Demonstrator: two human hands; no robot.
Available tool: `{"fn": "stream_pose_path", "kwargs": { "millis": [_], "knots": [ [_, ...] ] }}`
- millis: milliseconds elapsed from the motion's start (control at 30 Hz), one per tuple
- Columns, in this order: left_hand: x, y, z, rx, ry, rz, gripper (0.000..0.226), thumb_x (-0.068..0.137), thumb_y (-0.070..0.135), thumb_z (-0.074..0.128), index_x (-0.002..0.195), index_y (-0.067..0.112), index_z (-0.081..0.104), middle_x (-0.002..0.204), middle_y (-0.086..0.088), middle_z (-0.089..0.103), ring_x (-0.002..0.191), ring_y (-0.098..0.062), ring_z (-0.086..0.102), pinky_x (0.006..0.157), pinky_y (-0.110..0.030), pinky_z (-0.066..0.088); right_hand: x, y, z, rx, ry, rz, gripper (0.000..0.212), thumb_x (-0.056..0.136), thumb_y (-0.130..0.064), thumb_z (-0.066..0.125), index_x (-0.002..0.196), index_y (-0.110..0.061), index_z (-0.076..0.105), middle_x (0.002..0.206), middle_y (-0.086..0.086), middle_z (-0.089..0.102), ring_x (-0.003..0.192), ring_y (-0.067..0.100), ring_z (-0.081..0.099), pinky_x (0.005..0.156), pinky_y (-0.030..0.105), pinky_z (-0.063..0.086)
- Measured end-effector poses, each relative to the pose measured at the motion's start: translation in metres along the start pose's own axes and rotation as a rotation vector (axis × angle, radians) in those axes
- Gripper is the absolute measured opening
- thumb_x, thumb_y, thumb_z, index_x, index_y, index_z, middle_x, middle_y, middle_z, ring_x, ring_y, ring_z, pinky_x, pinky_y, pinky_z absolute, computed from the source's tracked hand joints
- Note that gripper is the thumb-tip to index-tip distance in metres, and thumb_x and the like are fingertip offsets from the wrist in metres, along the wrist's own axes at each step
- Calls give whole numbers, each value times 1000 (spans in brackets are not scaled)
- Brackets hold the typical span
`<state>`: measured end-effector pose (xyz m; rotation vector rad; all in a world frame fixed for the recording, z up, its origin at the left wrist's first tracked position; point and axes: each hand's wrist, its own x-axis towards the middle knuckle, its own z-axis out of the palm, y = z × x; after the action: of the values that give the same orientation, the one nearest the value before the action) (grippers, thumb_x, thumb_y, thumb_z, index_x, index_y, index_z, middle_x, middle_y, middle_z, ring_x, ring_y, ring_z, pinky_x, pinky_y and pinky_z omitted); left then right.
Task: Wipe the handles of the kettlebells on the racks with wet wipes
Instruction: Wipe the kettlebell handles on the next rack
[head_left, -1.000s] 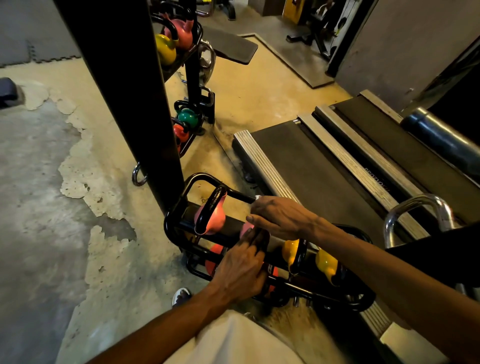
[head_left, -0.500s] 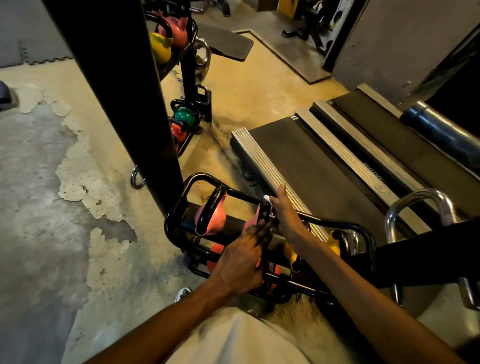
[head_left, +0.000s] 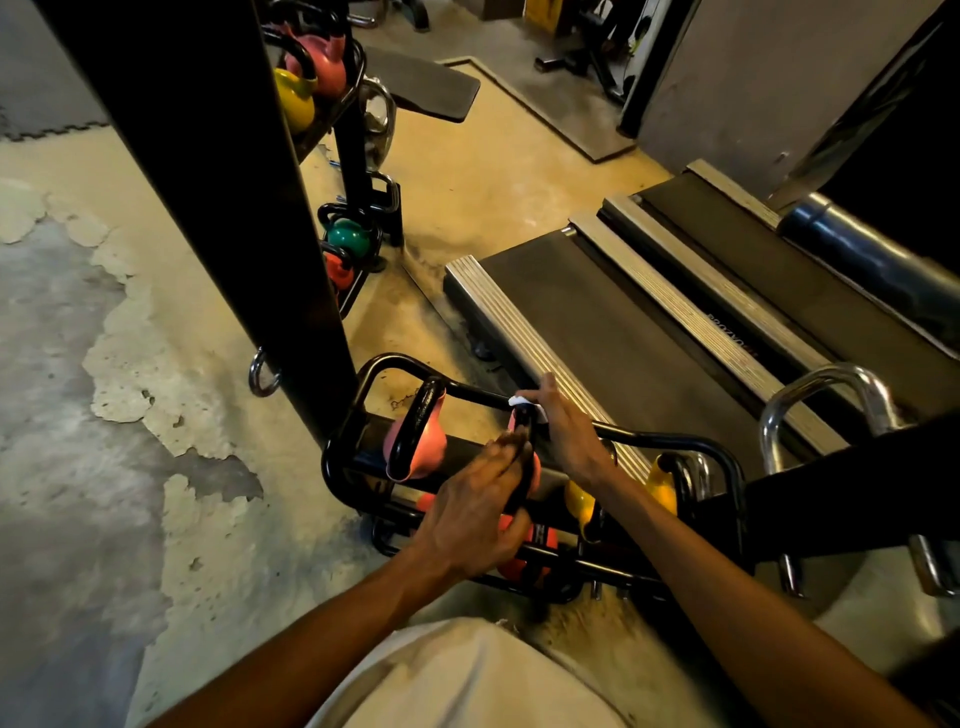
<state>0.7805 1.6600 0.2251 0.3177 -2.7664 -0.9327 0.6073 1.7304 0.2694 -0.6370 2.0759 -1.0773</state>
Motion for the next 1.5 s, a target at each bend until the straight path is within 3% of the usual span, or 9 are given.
{"fn": "stream_pose_path", "kwargs": {
  "millis": [167,300,467,600,700,900,1100,1267,1500],
  "knots": [
    [1,-6,-1,1,-12,26,80,93,32,60,163,12,29,170,-8,30,159,-19,21,129,-40,26,0,15,11,290,132,184,89,75,-103,22,111,-45,79,119,-7,77,123,19,66,116,53,41],
    [3,-8,-1,-19,-5,23,74,96,32,58,163,13,30,171,-5,25,160,-16,20,130,-37,23,-14,-2,16,598,212,313,74,103,-71,31,104,-13,78,113,12,76,111,26,69,111,46,47],
    [6,-8,-1,21,11,45,66,98,34,48,158,9,39,168,-8,31,157,-17,26,128,-36,26,-5,-7,9,999,227,597,64,105,-52,48,125,7,57,116,19,61,99,27,63,84,36,55],
    [5,-9,-1,14,17,32,64,100,37,44,157,8,42,167,-9,33,158,-18,27,128,-37,28,-5,-13,13,901,129,698,34,100,-35,62,99,-1,66,84,9,63,73,21,62,57,31,52],
    [6,-3,-4,-6,23,14,64,102,42,42,157,9,41,167,-7,31,158,-15,22,129,-30,18,-10,-8,14,882,83,710,45,102,-48,53,92,-7,68,75,7,68,75,21,61,64,34,49],
    [11,-5,-21,-73,-19,11,64,102,35,47,161,14,36,169,-3,31,159,-11,20,131,-31,16,-15,1,-4,965,-24,680,85,100,-68,40,136,7,55,133,22,62,114,35,63,79,45,52],
    [37,-20,-47,-72,-74,25,63,99,31,49,159,12,41,167,-4,35,157,-11,25,130,-32,19,-20,-6,-5,1016,-17,625,81,99,-67,44,138,3,55,136,21,66,125,35,63,94,45,52],
    [42,-22,-56,-64,-43,22,53,103,25,56,153,11,49,163,-4,39,153,-11,30,117,-1,-5,-30,0,-6,1009,11,628,69,102,-63,43,127,0,56,114,19,70,111,33,63,94,42,50],
    [52,-21,-59,0,-189,63,62,96,31,52,155,11,47,164,-6,41,154,-17,34,127,-42,31,-30,9,-3,955,-125,622,102,95,-82,19,145,-1,53,129,18,72,129,34,60,100,46,47]
  ]
}}
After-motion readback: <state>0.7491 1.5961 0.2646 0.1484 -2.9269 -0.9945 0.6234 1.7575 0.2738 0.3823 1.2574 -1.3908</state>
